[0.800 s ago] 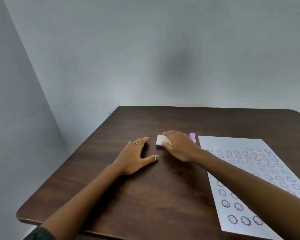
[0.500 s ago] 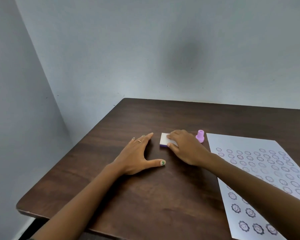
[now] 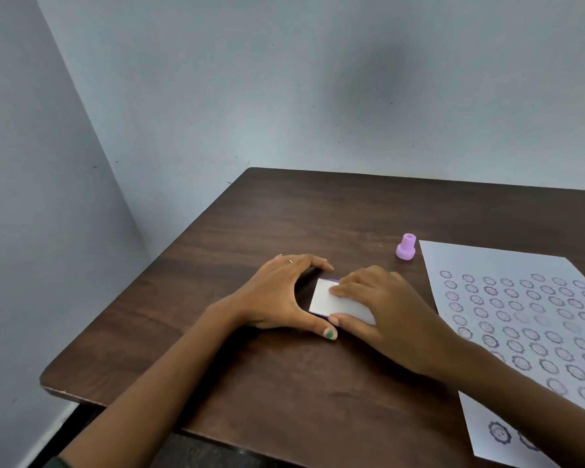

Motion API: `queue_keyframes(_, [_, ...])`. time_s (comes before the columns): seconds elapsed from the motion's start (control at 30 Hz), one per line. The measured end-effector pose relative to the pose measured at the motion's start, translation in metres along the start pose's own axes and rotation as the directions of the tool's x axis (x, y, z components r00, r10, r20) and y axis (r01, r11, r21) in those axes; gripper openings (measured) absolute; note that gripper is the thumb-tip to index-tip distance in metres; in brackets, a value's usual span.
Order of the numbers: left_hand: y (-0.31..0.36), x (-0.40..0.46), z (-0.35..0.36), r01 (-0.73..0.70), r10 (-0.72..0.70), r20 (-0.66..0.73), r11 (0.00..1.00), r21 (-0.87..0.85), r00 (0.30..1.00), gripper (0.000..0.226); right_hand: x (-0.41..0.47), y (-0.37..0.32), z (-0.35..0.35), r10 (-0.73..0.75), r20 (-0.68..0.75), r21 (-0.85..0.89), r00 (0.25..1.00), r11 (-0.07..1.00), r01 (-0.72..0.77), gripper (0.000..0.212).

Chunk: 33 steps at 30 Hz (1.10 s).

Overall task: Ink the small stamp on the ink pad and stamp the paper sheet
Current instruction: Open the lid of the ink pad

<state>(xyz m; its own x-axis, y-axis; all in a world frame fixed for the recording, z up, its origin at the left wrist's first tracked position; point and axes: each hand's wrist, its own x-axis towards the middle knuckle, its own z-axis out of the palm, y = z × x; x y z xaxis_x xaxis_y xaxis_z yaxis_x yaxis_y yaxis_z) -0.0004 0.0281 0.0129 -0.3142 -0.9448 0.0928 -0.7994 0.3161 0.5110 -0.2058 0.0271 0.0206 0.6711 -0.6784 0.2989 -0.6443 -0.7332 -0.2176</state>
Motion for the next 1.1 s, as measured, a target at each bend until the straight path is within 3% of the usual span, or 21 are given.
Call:
queue_keyframes(0.13, [0.001, 0.0, 0.0, -0.015, 0.015, 0.006, 1.0, -0.005, 1.0, 0.072, -0.006, 0.004, -0.003, 0.009, 0.013, 0.102, 1.0, 0.995, -0.01, 0.047])
queue_keyframes(0.33, [0.0, 0.0, -0.003, -0.007, 0.007, 0.024, 1.0, 0.016, 1.0, 0.068, -0.007, 0.027, -0.027, 0.038, 0.039, 0.31, 0.999, 0.95, -0.048, 0.056])
queue_keyframes(0.6, [-0.001, 0.002, -0.004, 0.015, -0.016, 0.033, 0.999, 0.03, 0.999, 0.066, -0.008, 0.041, -0.033, 0.054, 0.115, 0.276, 0.992, 0.957, -0.084, 0.051])
queue_keyframes(0.83, [-0.001, 0.003, -0.003, 0.026, -0.026, 0.028, 1.0, -0.003, 0.999, 0.065, -0.01, 0.042, -0.037, 0.075, 0.075, 0.314, 0.994, 0.945, -0.095, 0.034])
queue_keyframes(0.97, [-0.002, 0.002, -0.003, 0.035, -0.035, 0.03, 0.999, -0.012, 0.999, 0.064, -0.008, 0.039, -0.039, 0.117, 0.015, 0.384, 0.993, 0.916, -0.113, 0.035])
queue_keyframes(1.1, [-0.003, 0.002, -0.004, 0.047, -0.047, 0.038, 0.999, 0.004, 0.998, 0.086, -0.005, 0.042, -0.034, 0.197, -0.069, 0.412, 0.978, 0.898, -0.152, 0.04])
